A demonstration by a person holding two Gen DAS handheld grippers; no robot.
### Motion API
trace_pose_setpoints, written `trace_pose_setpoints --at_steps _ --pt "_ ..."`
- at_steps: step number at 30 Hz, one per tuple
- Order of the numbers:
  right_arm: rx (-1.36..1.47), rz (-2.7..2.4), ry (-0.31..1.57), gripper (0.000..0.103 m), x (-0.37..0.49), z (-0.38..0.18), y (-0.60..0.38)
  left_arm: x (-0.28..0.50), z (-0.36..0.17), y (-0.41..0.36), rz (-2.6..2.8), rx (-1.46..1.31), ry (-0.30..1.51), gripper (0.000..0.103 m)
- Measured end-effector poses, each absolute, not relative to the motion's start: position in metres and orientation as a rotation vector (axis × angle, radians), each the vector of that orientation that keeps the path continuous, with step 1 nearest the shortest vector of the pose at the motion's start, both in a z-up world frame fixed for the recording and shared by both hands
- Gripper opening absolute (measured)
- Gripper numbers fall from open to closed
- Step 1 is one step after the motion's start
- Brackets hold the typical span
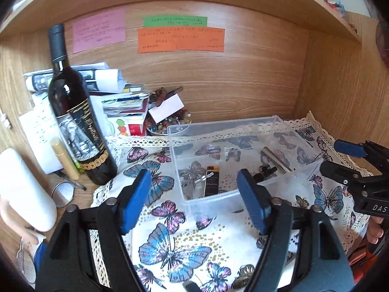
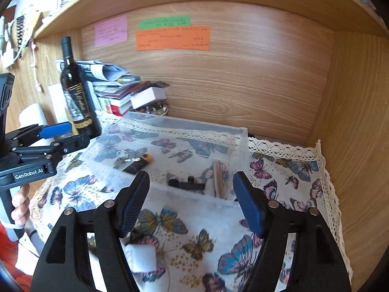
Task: Organize rigid objects
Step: 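Lower the keys into the clear box with the left tool while the right tool releases the tube there, then grasp the small black plug piece with the left tool while the right tool grasps the white plug adapter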
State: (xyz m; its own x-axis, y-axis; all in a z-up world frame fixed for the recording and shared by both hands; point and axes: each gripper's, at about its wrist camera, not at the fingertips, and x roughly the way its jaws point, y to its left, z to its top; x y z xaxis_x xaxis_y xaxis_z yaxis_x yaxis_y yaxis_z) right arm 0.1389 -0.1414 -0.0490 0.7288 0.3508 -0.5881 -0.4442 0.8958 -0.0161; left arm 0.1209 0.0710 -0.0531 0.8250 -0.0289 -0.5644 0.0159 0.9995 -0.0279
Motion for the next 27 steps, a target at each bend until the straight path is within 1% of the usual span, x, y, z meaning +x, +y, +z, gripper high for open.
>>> trace_pose_setpoints --at_steps 2,6,8,19,25,26,27 --pt "-0.156 0.447 0.613 0.069 0.131 -0.050 -0.143 0.112 -0.056 0.072 -0.009 -0.015 0.607 0.077" --pt "-0.149 0.463 0.625 0.072 0.116 -0.058 -0.145 0.096 -0.067 0.075 0.012 -0.005 0.640 0.083" --pt "-0.148 0.471 0.638 0.073 0.111 -0.063 -0.144 0.089 -0.074 0.075 0.018 0.002 0.665 0.083" --pt "-0.127 0.516 0.780 0.073 0.106 -0.106 -0.136 0.064 -0.127 0.075 0.016 0.012 0.824 0.083" --pt "-0.085 0.543 0.862 0.073 0.111 -0.125 -0.130 0.055 -0.151 0.076 0.021 -0.003 0.880 0.083" --pt "-0.085 0.544 0.870 0.073 0.112 -0.127 -0.129 0.054 -0.153 0.077 0.025 -0.004 0.881 0.082" --pt "-0.086 0.546 0.881 0.073 0.113 -0.130 -0.128 0.053 -0.155 0.077 0.027 -0.003 0.880 0.079"
